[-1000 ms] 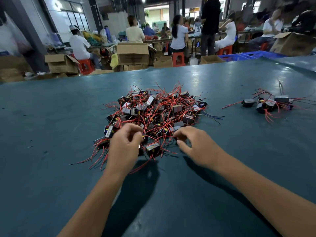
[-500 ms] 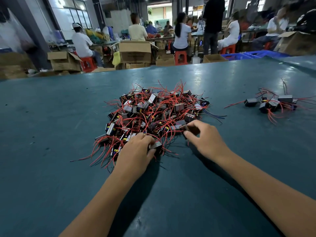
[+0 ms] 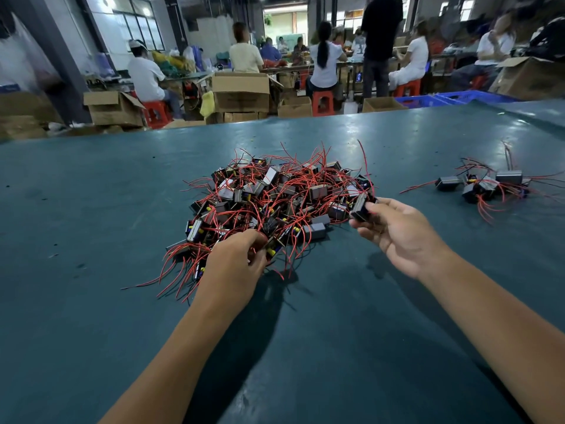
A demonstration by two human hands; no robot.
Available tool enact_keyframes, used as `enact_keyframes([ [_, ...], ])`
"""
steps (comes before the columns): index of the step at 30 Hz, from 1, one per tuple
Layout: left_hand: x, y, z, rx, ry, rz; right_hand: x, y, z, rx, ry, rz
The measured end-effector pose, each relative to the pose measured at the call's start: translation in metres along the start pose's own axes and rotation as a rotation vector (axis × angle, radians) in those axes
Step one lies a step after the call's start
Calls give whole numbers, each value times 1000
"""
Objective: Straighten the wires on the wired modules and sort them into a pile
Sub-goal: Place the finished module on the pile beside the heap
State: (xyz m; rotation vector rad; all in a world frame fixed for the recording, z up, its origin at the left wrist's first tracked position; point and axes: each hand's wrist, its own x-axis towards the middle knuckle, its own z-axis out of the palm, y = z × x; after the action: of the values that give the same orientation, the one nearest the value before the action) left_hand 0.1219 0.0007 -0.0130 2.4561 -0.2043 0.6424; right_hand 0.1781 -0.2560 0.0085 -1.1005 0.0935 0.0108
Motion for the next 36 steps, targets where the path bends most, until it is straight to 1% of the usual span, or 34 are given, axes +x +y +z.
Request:
enact_keyframes([
  [3, -2, 1, -1, -9, -1, 8, -7, -4, 3, 31, -113, 86],
  [5, -1, 1, -2, -12, -3, 20, -12, -3, 5, 10, -142, 123],
  [7, 0, 2, -2, -39, 24, 15, -13, -1, 7, -62, -134, 129],
  [9, 1, 4, -4, -82, 82, 21, -14, 0, 6, -240, -85, 90],
  [10, 1, 6, -5, -100, 118, 35, -14, 0, 6, -289, -68, 73],
  [14, 0, 14, -16, -274, 268, 54, -12, -3, 5, -248, -51, 65],
  [16, -2, 21, -22, -410, 264, 54, -10, -4, 5, -234, -66, 69],
  [17, -3, 26, -24, -523, 216, 51, -10, -5, 4, -231, -80, 85],
  [18, -4, 30, -25, -665, 128, 39, -10, -5, 4, -230, -91, 110],
  [19, -5, 34, -26, -808, 3, 14, -10, -6, 2, -235, -98, 140],
  [20, -7, 38, -26, -920, -154, -24, -10, -5, 2, -246, -104, 175],
  [21, -11, 41, -25, -981, -331, -63, -10, -5, 1, -267, -107, 205],
  [22, -16, 43, -22, -990, -507, -84, -11, -3, 0, -297, -104, 224],
  [24, -26, 49, -13, -912, -805, -79, -11, 1, -1, -393, -89, 225],
  [25, -30, 51, -9, -853, -902, -74, -11, 3, -2, -445, -90, 219],
  [26, -33, 53, -4, -787, -957, -69, -11, 6, -2, -484, -101, 222],
  [27, -35, 53, -1, -714, -973, -61, -10, 8, -3, -508, -116, 236],
  [29, -32, 49, 2, -555, -920, -27, -10, 13, -6, -525, -145, 274],
  [31, -27, 40, 0, -409, -807, -10, -10, 17, -8, -578, -178, 277],
  [32, -23, 34, -3, -321, -733, -3, -10, 20, -9, -662, -187, 253],
  [34, -17, 24, -7, -172, -611, -5, -10, 21, -12, -951, -161, 164],
  [36, -14, 17, -9, -117, -572, -38, -9, 20, -13, -1231, -106, 80],
])
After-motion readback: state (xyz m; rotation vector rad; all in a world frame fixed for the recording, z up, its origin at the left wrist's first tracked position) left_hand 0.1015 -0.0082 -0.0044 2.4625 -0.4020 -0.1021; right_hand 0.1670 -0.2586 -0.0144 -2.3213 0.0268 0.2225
